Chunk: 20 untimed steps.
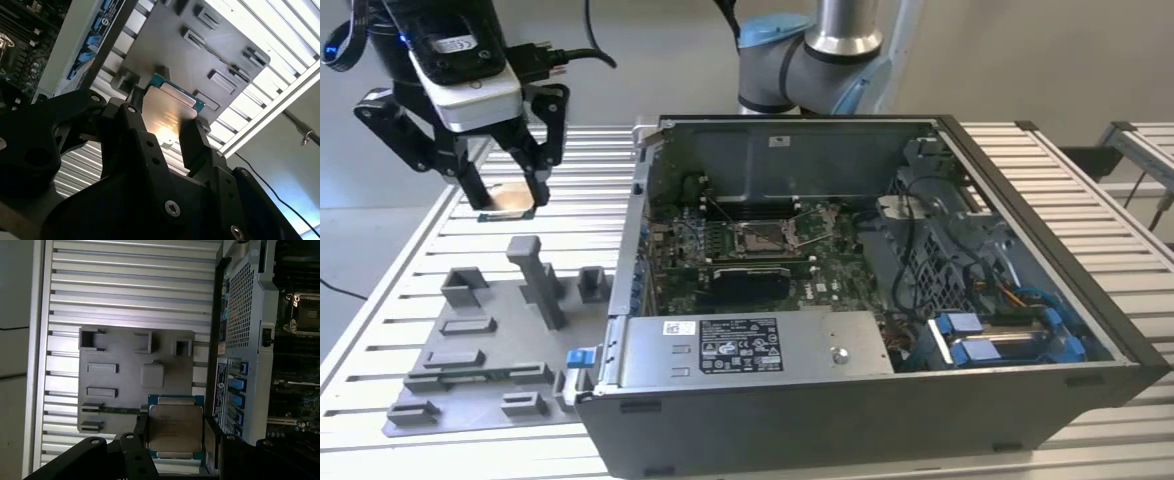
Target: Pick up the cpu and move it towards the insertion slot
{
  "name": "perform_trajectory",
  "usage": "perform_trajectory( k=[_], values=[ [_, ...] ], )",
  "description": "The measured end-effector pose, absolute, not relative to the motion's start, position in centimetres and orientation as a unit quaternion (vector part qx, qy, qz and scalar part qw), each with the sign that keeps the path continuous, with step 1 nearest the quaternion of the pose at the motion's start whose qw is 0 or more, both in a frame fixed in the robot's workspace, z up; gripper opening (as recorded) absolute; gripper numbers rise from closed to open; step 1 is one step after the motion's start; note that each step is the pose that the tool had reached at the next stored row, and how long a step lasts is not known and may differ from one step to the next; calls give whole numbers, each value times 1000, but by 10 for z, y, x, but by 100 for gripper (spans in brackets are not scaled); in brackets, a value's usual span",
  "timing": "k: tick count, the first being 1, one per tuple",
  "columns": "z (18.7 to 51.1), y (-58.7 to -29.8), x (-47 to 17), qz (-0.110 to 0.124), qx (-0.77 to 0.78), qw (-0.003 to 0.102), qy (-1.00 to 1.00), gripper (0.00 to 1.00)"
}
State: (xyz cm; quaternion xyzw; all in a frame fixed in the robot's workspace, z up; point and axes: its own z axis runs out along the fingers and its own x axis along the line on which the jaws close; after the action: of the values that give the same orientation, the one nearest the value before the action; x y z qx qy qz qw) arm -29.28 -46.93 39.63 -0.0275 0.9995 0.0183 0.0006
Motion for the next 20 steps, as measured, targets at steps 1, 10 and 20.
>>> perform_trajectory(
  k=[1,10,20],
  values=[
    [396,-469,-291,18,-28,1,999,0],
    [396,-469,-272,18,-28,1,999,0],
    [396,-469,-249,18,-28,1,999,0]
  ],
)
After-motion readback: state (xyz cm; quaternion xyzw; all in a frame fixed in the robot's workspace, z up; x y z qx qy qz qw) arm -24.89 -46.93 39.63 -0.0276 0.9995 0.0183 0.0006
